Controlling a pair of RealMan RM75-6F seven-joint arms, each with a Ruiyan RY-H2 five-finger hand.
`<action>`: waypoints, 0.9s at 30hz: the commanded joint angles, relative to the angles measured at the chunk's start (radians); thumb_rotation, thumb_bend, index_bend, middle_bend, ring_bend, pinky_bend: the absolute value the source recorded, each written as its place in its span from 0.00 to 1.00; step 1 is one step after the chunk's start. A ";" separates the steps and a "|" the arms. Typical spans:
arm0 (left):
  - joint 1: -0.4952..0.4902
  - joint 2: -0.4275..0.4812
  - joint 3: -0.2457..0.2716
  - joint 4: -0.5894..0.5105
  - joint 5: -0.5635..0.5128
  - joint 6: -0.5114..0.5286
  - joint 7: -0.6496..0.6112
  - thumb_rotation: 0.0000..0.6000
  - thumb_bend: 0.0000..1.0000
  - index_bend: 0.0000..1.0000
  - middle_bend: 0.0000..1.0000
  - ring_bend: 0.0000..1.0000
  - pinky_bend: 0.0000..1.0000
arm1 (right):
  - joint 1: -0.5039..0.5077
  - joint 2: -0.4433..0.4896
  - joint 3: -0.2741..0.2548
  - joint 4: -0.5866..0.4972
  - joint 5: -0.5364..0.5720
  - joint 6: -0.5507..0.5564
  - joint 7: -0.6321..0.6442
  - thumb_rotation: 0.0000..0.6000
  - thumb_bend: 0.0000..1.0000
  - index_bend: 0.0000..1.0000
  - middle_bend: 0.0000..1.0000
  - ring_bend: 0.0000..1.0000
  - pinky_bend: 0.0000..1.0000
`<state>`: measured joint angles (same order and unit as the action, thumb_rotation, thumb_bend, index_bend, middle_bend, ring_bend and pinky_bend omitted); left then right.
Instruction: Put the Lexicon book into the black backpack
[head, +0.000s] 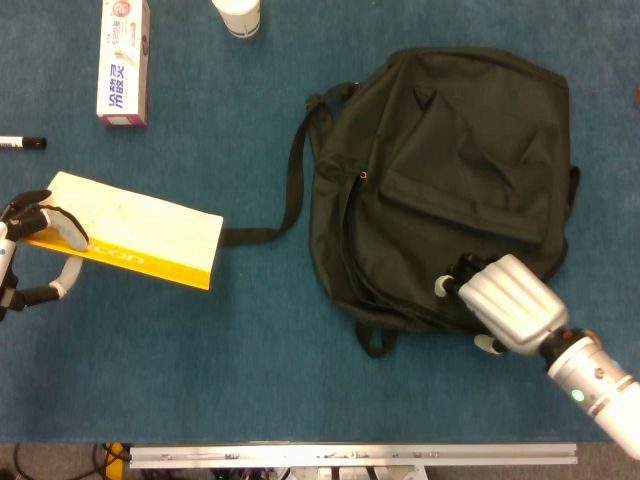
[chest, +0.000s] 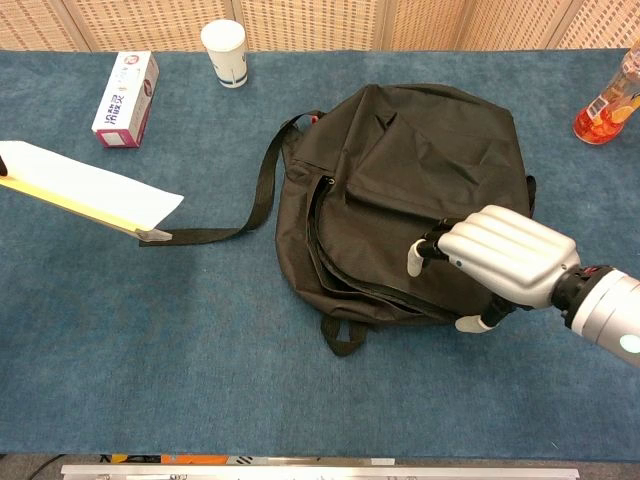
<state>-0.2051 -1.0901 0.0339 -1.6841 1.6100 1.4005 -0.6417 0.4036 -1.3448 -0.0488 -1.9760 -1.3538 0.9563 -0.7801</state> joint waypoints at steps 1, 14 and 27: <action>-0.001 0.001 0.002 0.004 0.002 -0.002 -0.007 1.00 0.39 0.67 0.49 0.38 0.17 | -0.007 -0.058 -0.020 0.036 0.012 0.041 -0.065 1.00 0.00 0.36 0.36 0.25 0.50; -0.006 0.016 0.009 0.013 0.019 -0.005 -0.037 1.00 0.39 0.67 0.49 0.38 0.17 | -0.017 -0.172 -0.003 0.104 0.040 0.140 -0.156 1.00 0.00 0.33 0.35 0.25 0.50; -0.012 0.020 0.006 0.013 0.013 -0.011 -0.042 1.00 0.39 0.67 0.49 0.38 0.17 | 0.073 -0.182 0.121 0.088 0.330 0.104 -0.176 1.00 0.64 0.35 0.39 0.29 0.60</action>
<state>-0.2170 -1.0698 0.0406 -1.6709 1.6229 1.3899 -0.6835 0.4454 -1.5237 0.0444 -1.8829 -1.0807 1.0763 -0.9428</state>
